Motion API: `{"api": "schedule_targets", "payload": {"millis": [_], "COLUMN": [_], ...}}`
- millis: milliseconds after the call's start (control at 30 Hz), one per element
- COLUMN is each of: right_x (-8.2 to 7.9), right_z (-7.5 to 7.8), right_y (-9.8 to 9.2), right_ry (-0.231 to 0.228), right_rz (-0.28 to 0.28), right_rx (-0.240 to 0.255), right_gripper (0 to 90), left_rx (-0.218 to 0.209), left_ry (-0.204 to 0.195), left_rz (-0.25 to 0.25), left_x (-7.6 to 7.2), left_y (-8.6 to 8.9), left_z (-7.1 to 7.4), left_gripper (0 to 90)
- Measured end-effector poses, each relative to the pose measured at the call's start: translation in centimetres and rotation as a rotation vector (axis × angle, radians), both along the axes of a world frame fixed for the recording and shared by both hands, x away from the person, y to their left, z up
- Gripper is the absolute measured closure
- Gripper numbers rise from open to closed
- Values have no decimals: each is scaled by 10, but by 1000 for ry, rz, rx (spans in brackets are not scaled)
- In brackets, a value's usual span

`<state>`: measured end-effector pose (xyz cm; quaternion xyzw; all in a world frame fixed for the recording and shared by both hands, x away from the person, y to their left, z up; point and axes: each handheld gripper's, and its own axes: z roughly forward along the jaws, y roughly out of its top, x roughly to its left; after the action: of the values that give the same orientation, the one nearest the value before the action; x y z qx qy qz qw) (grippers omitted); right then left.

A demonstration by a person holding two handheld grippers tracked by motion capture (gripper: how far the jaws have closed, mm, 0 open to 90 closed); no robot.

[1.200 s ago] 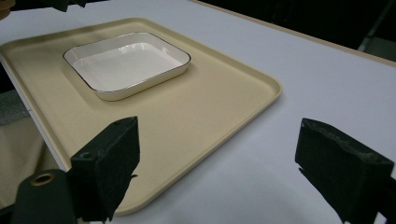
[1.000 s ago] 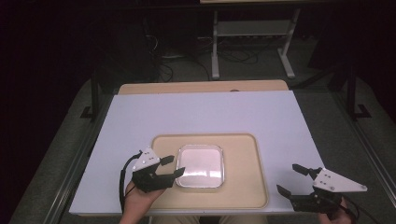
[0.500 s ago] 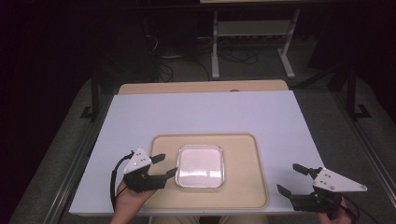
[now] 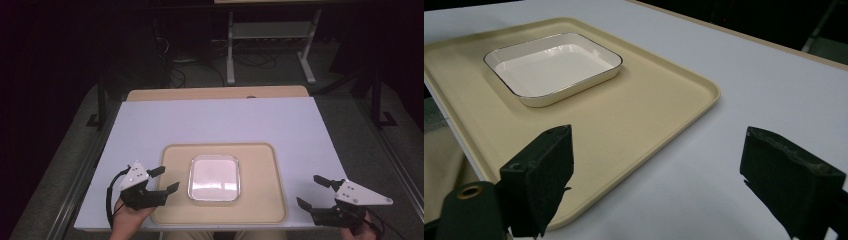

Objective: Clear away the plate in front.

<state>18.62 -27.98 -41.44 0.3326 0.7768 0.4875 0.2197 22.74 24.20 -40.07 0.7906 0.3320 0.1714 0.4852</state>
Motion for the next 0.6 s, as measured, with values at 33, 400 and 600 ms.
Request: {"api": "schedule_targets", "payload": {"millis": [33, 400, 600], "right_x": [0, 0, 1], "right_z": [0, 0, -1], "right_y": [0, 0, 1], "right_ry": [-1, 9, 10], "right_rz": [0, -3, -2], "right_rx": [0, 1, -1], "right_gripper": [129, 129, 129], "left_rx": [1, 17, 11], "left_ry": [-3, -15, -26], "left_rz": [2, -4, 4], "left_x": [-1, -12, -14], "left_y": [1, 7, 10], "left_z": [-1, -9, -11], "left_gripper": [274, 267, 263]}}
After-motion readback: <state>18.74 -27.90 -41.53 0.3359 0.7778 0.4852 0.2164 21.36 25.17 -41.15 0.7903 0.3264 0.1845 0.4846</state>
